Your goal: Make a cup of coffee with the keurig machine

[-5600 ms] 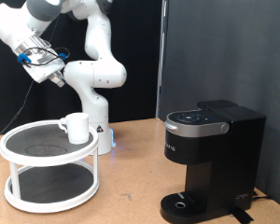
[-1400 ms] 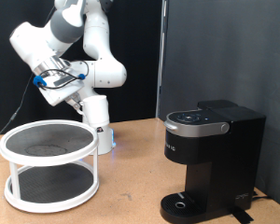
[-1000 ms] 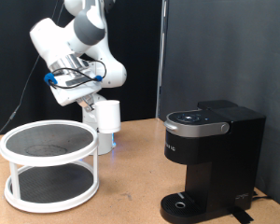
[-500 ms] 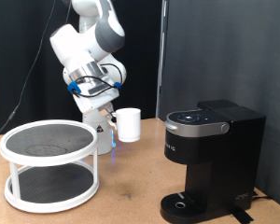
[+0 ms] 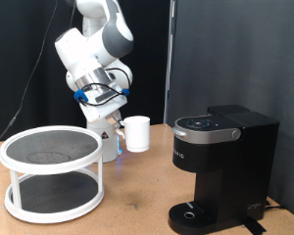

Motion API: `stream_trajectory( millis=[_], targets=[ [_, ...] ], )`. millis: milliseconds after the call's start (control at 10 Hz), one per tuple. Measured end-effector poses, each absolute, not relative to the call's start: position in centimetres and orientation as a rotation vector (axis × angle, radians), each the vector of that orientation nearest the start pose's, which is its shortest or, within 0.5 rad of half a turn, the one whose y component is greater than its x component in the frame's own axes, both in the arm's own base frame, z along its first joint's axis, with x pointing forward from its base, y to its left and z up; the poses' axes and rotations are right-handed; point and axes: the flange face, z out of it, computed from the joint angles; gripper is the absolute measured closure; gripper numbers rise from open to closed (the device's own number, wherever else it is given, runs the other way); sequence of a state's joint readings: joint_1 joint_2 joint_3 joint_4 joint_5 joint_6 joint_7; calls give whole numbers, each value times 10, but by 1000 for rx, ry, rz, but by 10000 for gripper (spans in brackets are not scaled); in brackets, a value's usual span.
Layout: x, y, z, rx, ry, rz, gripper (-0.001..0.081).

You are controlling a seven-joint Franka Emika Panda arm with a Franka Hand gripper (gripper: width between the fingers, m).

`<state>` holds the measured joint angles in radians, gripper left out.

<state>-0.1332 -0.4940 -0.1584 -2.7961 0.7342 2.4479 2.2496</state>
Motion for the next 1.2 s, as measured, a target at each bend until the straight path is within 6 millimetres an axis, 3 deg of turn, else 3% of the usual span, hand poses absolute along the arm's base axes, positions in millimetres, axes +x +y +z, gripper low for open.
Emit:
stream_trajectory(
  millis=[1200],
  targets=[
    [417,-85,260,-41,2840,539,804]
  ],
)
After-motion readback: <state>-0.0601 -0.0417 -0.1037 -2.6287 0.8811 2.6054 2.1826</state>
